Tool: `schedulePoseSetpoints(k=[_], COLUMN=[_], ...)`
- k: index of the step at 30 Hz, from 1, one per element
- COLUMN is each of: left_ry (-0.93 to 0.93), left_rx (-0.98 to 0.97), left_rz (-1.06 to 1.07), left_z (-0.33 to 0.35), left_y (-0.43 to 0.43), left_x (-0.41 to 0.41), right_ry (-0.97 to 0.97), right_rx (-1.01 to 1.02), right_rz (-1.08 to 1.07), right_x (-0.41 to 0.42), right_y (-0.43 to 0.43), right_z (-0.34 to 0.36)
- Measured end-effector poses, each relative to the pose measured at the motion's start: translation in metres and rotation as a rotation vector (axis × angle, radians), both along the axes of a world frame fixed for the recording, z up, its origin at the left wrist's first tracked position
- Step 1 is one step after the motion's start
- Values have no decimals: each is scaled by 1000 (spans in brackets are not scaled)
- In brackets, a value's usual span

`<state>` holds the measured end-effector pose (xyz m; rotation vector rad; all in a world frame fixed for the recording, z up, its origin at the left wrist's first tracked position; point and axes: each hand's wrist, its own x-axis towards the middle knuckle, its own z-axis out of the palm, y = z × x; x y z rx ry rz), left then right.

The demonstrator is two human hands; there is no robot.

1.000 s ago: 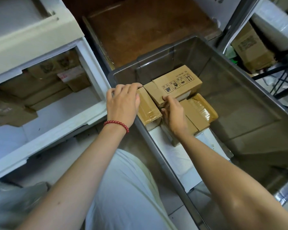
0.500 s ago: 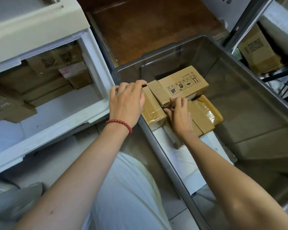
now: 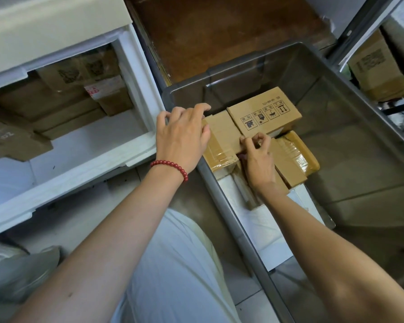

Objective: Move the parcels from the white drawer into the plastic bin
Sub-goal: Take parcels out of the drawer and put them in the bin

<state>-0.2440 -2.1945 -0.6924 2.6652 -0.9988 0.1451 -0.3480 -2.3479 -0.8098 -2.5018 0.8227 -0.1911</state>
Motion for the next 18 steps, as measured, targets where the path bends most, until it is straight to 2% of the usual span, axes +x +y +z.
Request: schedulePoseSetpoints(k=[8, 14, 18], left_ry=[-23, 1, 19], left_rx=[54, 85, 103], left_rz=[-46, -62, 62], left_z=[5, 19, 31], left_y=[2, 30, 56], left_x=[-1, -11, -18], right_ry=[279, 210, 158], right_rx=[-281, -297, -318], right_rz=[141, 130, 172], right_x=[-22, -31, -20], right_y=[-10, 4, 25], right_z=[17, 58, 95])
